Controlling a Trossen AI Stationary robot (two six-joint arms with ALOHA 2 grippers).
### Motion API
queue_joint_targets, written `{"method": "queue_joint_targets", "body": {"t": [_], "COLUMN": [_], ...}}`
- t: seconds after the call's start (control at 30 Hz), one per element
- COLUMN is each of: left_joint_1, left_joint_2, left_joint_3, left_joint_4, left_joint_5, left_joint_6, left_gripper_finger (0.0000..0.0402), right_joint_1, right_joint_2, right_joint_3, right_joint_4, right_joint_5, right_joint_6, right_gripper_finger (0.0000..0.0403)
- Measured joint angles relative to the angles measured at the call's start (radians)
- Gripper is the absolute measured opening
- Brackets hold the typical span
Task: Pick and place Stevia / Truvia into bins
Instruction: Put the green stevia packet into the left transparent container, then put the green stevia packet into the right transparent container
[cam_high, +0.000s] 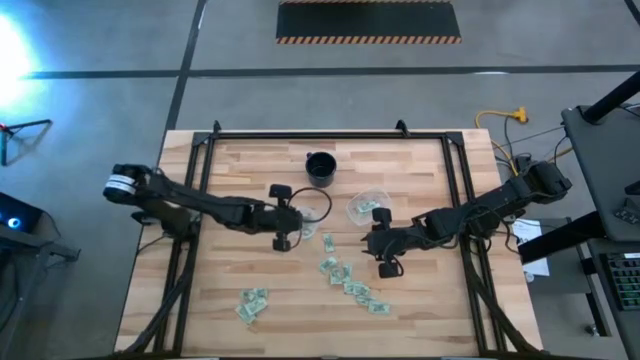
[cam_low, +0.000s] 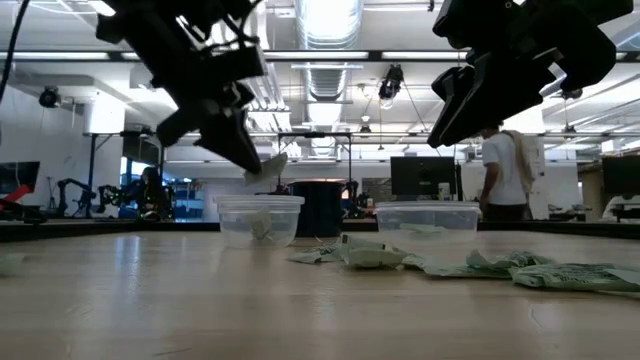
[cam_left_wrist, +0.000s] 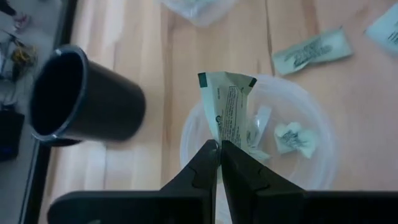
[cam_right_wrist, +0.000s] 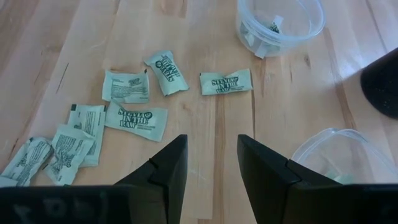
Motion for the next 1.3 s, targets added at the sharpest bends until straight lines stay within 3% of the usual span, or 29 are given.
{"method": "queue_joint_targets", "body": {"t": [0.23,0.5,0.63,0.8,1.07,1.3], "left_joint_1": [0.008,0.008,0.008,-0.020,-0.089,-0.137], "left_joint_2": [0.053,0.031,0.017,-0.044,-0.158,-0.219], "left_joint_3": [0.003,0.006,0.013,0.021,0.019,-0.006], "left_joint_4": [0.038,0.051,0.018,-0.003,-0.050,-0.095], "left_joint_5": [0.030,0.029,0.025,0.021,0.015,-0.008], "left_joint_6": [0.053,0.072,0.073,0.070,0.032,-0.056], "left_gripper_finger": [0.0013,0.0079,0.0100,0.0105,0.0105,0.0105], "right_joint_1": [0.000,0.000,0.000,0.000,-0.001,-0.003], "right_joint_2": [0.000,0.000,0.020,0.100,0.203,0.295], "right_joint_3": [0.000,-0.003,-0.004,-0.003,0.003,0.106], "right_joint_4": [0.000,0.004,0.091,0.218,0.252,0.254], "right_joint_5": [0.000,0.000,-0.004,-0.113,-0.141,-0.199], "right_joint_6": [0.000,0.000,-0.038,-0.129,-0.161,-0.199], "right_gripper_finger": [0.0132,0.0132,0.0132,0.0132,0.0132,0.0132]}}
